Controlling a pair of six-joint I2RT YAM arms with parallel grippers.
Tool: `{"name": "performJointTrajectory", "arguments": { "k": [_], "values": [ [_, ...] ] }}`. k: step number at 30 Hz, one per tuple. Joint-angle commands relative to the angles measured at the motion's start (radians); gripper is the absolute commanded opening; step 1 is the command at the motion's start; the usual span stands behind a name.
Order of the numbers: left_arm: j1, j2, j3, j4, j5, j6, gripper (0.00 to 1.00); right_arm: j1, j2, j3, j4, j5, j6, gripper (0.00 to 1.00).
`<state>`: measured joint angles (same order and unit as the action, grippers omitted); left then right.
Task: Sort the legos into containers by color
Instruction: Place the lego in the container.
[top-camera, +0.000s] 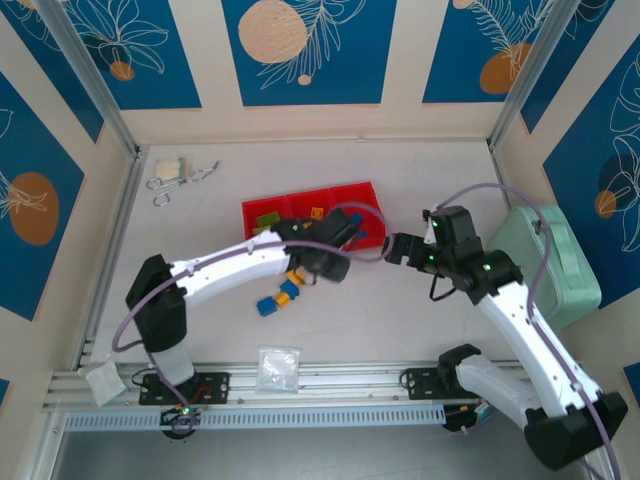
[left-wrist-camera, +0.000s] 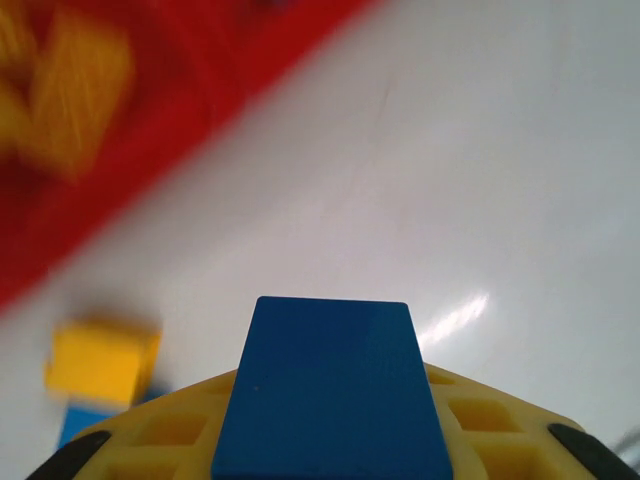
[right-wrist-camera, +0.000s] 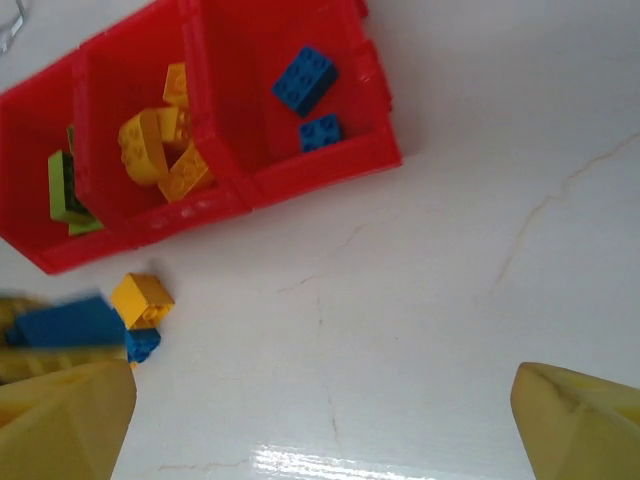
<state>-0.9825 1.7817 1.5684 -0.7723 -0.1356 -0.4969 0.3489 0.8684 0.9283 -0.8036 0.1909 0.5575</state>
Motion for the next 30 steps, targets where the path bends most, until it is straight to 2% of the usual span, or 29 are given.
{"name": "performJointTrajectory", "arguments": {
  "k": [1, 5, 8, 12, 14, 15, 16, 19, 24, 26, 28, 30],
  "values": [
    [0.054, 0.134, 0.199, 0.022, -0.059, 0.058, 0.13, -0.047, -0.058, -0.041, -0.042, -0.017, -0.003, 0.97],
    [0.118, 0.334, 0.462, 0.000, -0.044, 0.066, 0.13, -0.096, -0.095, -0.049, -0.099, -0.044, -0.020, 0.97],
    [0.170, 0.472, 0.623, -0.021, 0.025, 0.084, 0.13, -0.112, -0.132, -0.059, -0.129, -0.052, -0.028, 0.97],
    [0.219, 0.604, 0.776, -0.028, 0.065, 0.095, 0.17, -0.123, -0.172, -0.076, -0.141, -0.068, -0.021, 0.97],
    [0.243, 0.635, 0.810, -0.015, 0.122, 0.106, 0.30, -0.124, -0.178, -0.067, -0.154, -0.065, -0.010, 0.97],
    [0.250, 0.639, 0.812, -0.005, 0.144, 0.111, 0.45, -0.124, -0.180, -0.060, -0.163, -0.061, -0.007, 0.97],
    [0.258, 0.637, 0.812, 0.000, 0.165, 0.117, 0.55, -0.125, -0.185, -0.052, -0.168, -0.057, -0.012, 0.97],
    [0.270, 0.608, 0.806, 0.006, 0.154, 0.155, 0.67, -0.128, -0.202, -0.033, -0.181, -0.040, -0.039, 0.97],
    [0.272, 0.514, 0.763, 0.013, 0.119, 0.266, 0.80, -0.142, -0.204, -0.022, -0.188, -0.046, -0.047, 0.97],
    [0.269, 0.445, 0.689, 0.053, 0.118, 0.305, 0.87, -0.142, -0.204, -0.027, -0.180, -0.055, -0.033, 0.97],
    [0.269, 0.359, 0.583, 0.114, 0.113, 0.325, 1.00, -0.144, -0.203, -0.035, -0.171, -0.067, -0.020, 0.97],
    [0.269, 0.278, 0.487, 0.157, 0.112, 0.345, 0.99, -0.143, -0.201, -0.041, -0.159, -0.083, -0.011, 0.97]
  ]
}}
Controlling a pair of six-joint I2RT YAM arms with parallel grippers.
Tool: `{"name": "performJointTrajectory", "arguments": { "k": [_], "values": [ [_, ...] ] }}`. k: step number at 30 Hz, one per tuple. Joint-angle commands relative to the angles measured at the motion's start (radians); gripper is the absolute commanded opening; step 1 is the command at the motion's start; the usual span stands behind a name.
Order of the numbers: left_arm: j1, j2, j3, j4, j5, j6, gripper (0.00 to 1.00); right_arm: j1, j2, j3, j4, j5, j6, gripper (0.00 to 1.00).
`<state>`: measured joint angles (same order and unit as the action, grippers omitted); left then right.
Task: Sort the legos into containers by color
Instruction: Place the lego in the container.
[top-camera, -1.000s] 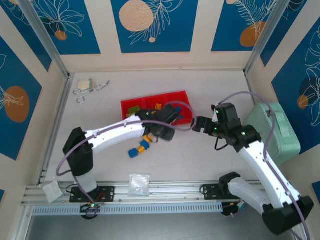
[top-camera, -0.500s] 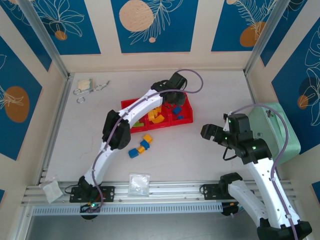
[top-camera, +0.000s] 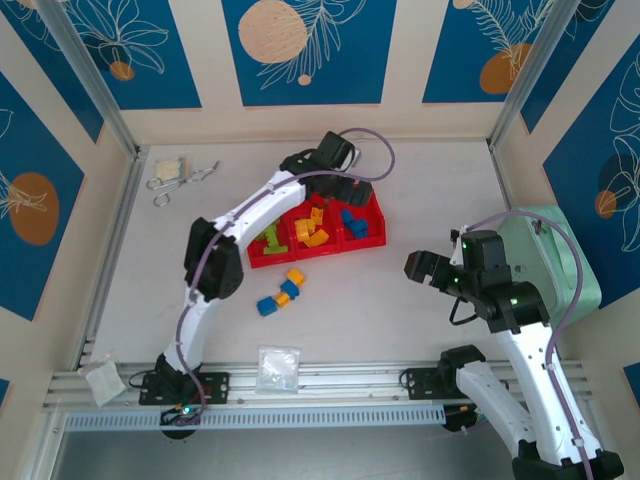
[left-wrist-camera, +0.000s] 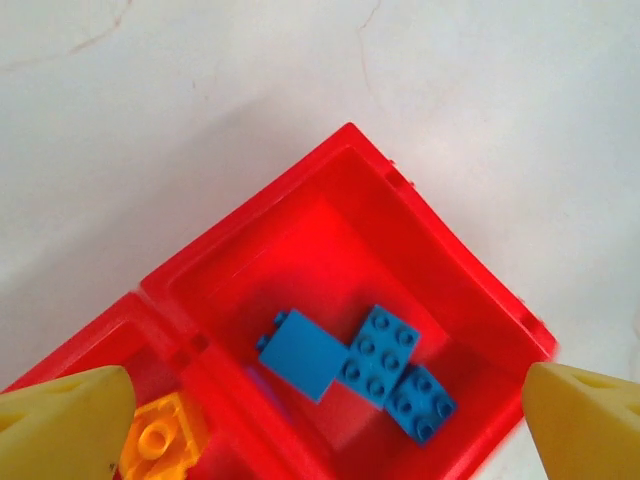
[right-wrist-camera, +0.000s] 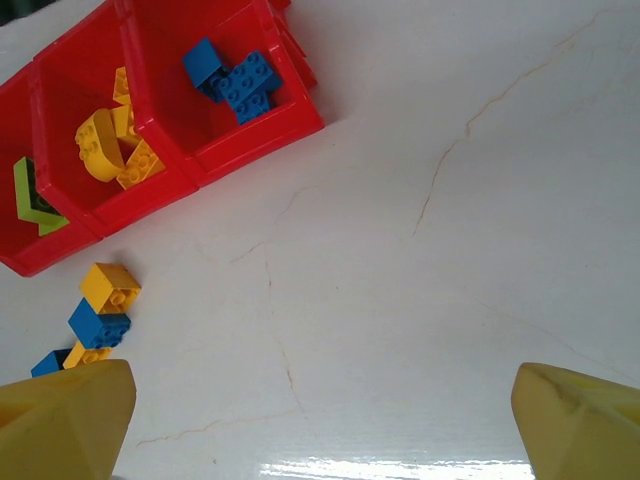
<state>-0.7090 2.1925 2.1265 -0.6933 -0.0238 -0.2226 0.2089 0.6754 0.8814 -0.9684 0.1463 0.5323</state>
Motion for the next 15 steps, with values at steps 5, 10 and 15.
{"name": "performJointTrajectory", "arguments": {
  "k": [5, 10, 15],
  "values": [
    [-0.004, -0.334, -0.300, 0.101, -0.016, 0.108, 0.99, -0.005, 0.017, 0.001, 0.029, -0.079, 0.026, 0.97],
    [-0.005, -0.540, -0.579, 0.040, -0.024, 0.113, 0.99, -0.006, 0.058, -0.005, 0.064, -0.122, 0.034, 0.97],
    [-0.005, -0.743, -0.885, -0.042, -0.065, 0.032, 0.98, -0.005, 0.120, -0.014, 0.118, -0.166, 0.051, 0.97]
  ]
}}
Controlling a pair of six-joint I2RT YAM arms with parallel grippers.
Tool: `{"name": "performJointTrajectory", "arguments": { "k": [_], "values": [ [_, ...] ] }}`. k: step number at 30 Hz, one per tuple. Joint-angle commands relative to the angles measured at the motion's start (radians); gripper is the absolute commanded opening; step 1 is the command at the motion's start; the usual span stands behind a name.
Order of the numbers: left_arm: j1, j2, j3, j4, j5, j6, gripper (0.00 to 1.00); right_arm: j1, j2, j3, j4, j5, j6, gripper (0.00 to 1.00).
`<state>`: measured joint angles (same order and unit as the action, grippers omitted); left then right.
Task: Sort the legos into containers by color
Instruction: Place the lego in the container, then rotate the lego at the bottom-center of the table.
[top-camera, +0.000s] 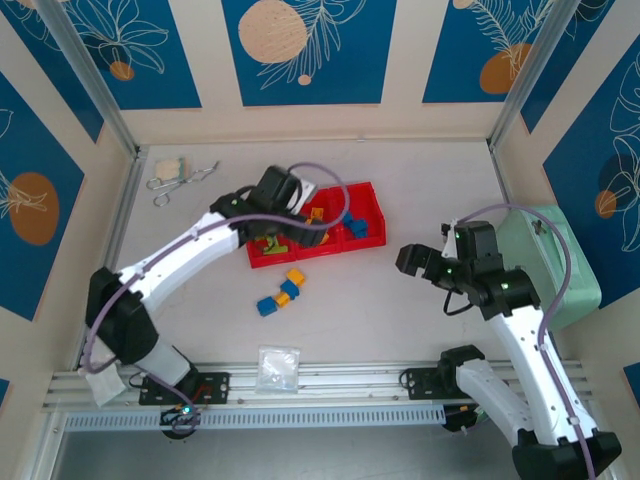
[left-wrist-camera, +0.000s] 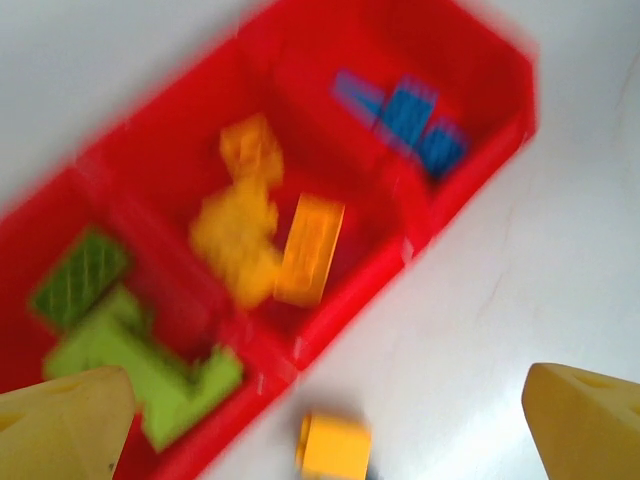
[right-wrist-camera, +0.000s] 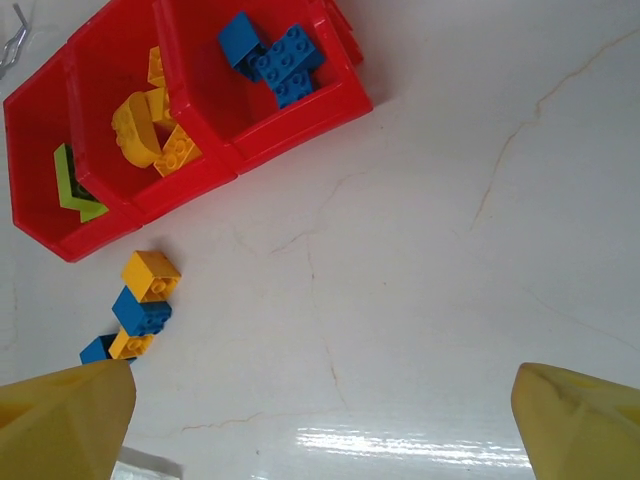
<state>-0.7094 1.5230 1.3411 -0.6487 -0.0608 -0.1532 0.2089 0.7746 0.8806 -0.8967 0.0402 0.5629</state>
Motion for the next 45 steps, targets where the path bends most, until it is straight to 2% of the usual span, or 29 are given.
{"name": "performJointTrajectory", "arguments": {
  "k": [1, 7, 11, 22, 28, 32, 37, 45],
  "values": [
    [-0.006, -0.113, -0.156, -0.101, -0.021, -0.050, 0.96, -0.005, 0.036, -0.014, 0.059, -0.069, 0.025, 0.97],
    [-0.005, -0.272, -0.378, -0.144, 0.053, -0.095, 0.94, -0.004, 0.100, -0.028, 0.133, -0.126, 0.072, 0.97],
    [-0.001, -0.311, -0.447, -0.147, 0.046, -0.085, 0.94, -0.002, 0.117, -0.030, 0.154, -0.143, 0.102, 0.97],
    [0.038, -0.165, -0.466, -0.094, 0.175, -0.017, 0.89, 0.000, 0.078, -0.019, 0.099, -0.123, 0.103, 0.97],
    [0.043, -0.052, -0.441, -0.103, 0.148, -0.010, 0.88, 0.000, 0.067, -0.021, 0.089, -0.119, 0.107, 0.97],
    [0.044, 0.013, -0.422, -0.090, 0.167, -0.016, 0.84, -0.002, 0.075, -0.026, 0.103, -0.127, 0.113, 0.97],
    [0.044, 0.043, -0.427, -0.044, 0.199, -0.051, 0.82, -0.001, 0.080, -0.017, 0.100, -0.123, 0.107, 0.97],
    [0.039, 0.022, -0.513, 0.015, 0.271, -0.135, 0.69, -0.002, 0.069, -0.026, 0.100, -0.116, 0.107, 0.97]
  ]
}}
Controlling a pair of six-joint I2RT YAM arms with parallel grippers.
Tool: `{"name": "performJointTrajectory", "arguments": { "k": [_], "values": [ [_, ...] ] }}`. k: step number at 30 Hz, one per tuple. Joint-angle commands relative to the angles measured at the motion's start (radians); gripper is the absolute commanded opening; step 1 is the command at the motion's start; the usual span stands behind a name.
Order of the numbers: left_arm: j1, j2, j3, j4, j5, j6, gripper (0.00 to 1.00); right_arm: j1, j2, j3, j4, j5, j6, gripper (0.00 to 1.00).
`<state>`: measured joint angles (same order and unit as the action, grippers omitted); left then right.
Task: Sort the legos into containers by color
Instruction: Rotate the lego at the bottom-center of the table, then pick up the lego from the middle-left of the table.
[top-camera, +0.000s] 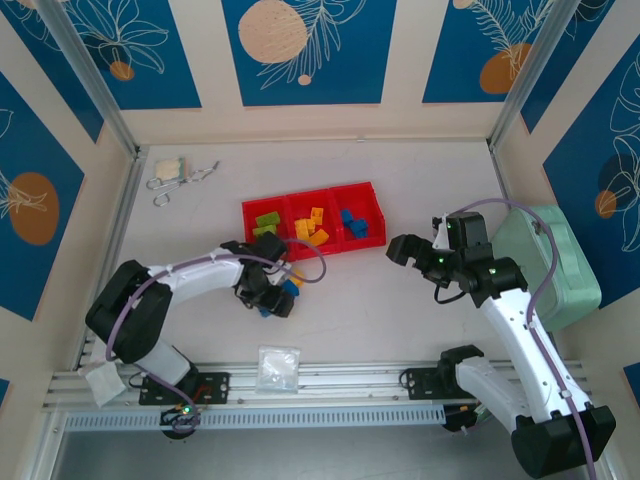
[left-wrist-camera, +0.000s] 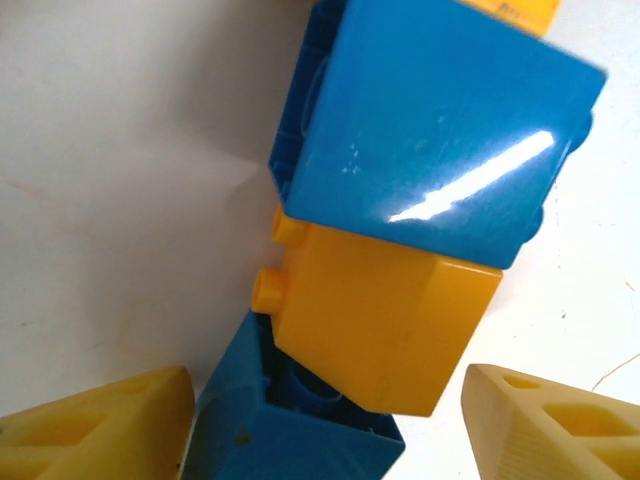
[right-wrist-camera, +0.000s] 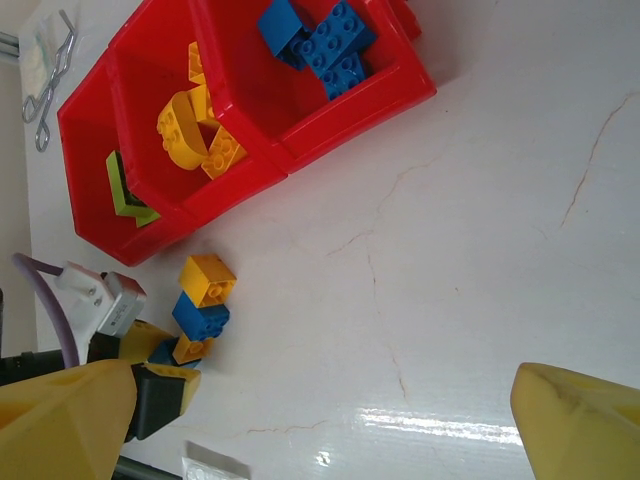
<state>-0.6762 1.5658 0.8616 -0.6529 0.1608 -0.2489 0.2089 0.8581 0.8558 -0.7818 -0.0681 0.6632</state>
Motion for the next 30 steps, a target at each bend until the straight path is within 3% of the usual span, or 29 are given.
{"name": "performJointTrajectory", "arguments": {
  "k": [1, 12, 24, 30],
  "values": [
    [0.006, -0.037, -0.041, 0.021, 0.053, -0.043, 0.68, -0.002, -0.009, -0.001, -0.011, -0.012, 0.008, 0.97],
    [-0.001, -0.139, -0.075, -0.010, 0.044, -0.073, 0.58, 0.001, 0.027, 0.001, 0.036, -0.040, 0.029, 0.97],
    [-0.020, -0.050, -0.050, -0.027, -0.013, -0.070, 0.53, 0.009, 0.045, 0.008, 0.039, -0.038, 0.026, 0.97],
    [-0.042, -0.003, -0.047, 0.005, -0.017, -0.070, 0.40, 0.008, 0.031, -0.020, 0.052, -0.034, 0.031, 0.97]
  ]
}}
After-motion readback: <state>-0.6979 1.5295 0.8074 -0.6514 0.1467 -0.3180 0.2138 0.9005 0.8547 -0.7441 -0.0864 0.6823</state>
